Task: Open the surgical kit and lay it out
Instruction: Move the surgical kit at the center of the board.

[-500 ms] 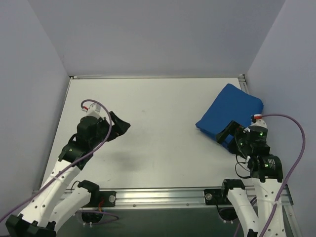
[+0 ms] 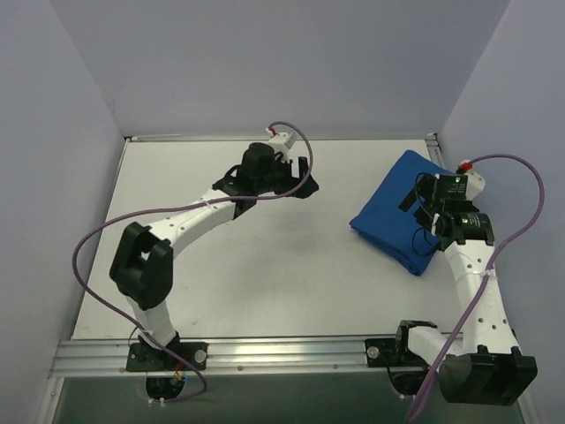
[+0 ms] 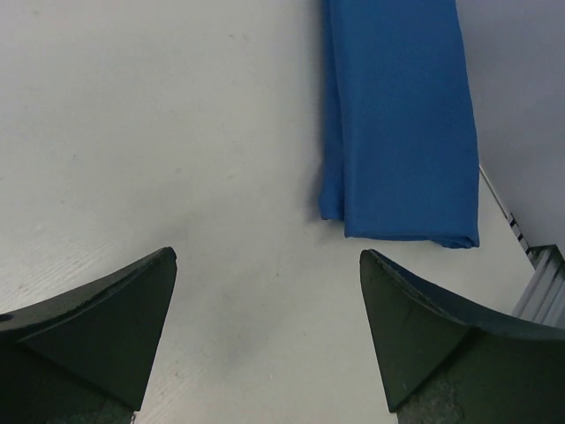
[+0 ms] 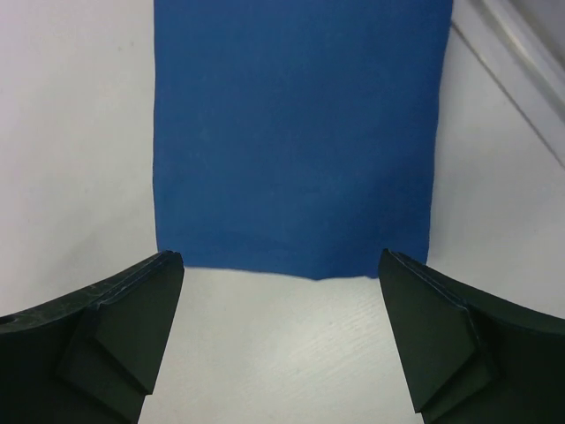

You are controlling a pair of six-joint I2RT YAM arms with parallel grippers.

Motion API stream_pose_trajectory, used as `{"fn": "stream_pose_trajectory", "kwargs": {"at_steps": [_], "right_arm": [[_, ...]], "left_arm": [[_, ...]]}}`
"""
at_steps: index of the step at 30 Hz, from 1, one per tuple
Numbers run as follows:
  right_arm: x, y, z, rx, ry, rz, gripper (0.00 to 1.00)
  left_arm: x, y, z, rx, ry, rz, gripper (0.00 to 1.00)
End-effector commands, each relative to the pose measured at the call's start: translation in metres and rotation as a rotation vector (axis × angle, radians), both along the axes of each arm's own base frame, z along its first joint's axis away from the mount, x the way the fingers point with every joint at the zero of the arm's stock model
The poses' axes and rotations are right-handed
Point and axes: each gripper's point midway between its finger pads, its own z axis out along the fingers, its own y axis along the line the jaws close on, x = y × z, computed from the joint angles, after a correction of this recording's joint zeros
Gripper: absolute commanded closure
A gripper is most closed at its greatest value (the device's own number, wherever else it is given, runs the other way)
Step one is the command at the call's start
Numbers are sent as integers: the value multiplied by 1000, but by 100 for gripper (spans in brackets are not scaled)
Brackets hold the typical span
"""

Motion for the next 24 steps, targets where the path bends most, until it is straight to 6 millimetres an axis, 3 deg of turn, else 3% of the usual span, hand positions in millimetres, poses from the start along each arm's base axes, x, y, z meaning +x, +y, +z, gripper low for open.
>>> {"fn": "stream_pose_trajectory", "kwargs": {"at_steps": [1, 2, 9, 10, 11, 12, 13, 14, 16, 17, 18, 19, 20, 21, 22, 23, 24], "right_arm": [[20, -33, 23, -78, -90, -147, 0], [25, -40, 18, -70, -84, -171, 0], [32, -75, -31, 24, -84, -328, 0], [29, -74, -48, 44, -62, -330, 0], [38, -77, -48, 56, -112, -324, 1], [40, -79, -53, 65, -124, -320, 1], [39, -75, -64, 92, -120, -298, 1], [46, -77, -62, 86, -155, -285, 1], [42, -84, -68, 62, -151, -302, 1], [42, -86, -69, 65, -159, -303, 1], [43, -88, -70, 70, -168, -300, 1], [40, -92, -73, 76, -167, -309, 1], [42, -96, -76, 75, -178, -316, 1], [42, -97, -80, 83, -179, -319, 1], [44, -103, -81, 92, -192, -334, 2], [43, -106, -90, 102, -176, -343, 2], [43, -103, -99, 127, -160, -332, 2]], "left_arm": [[16, -51, 28, -32, -158, -193, 6], [22, -62, 3, -19, -119, -224, 6], [34, -109, -37, -74, -2, -323, 6], [36, -118, -35, -105, -5, -328, 6], [33, -128, -52, -108, 24, -351, 6], [36, -137, -42, -141, -4, -361, 6], [34, -143, -45, -157, 7, -371, 6], [33, -151, -54, -170, 15, -387, 6], [28, -165, -47, -214, -3, -420, 6], [28, -170, -61, -210, 15, -430, 6], [25, -178, -52, -223, 5, -454, 6], [25, -183, -55, -219, 12, -459, 6], [25, -187, -75, -201, 45, -463, 6], [21, -191, -82, -188, 77, -471, 6], [22, -197, -74, -202, 73, -471, 6], [22, -199, -93, -192, 113, -471, 6], [21, -202, -96, -203, 123, -477, 6]]}}
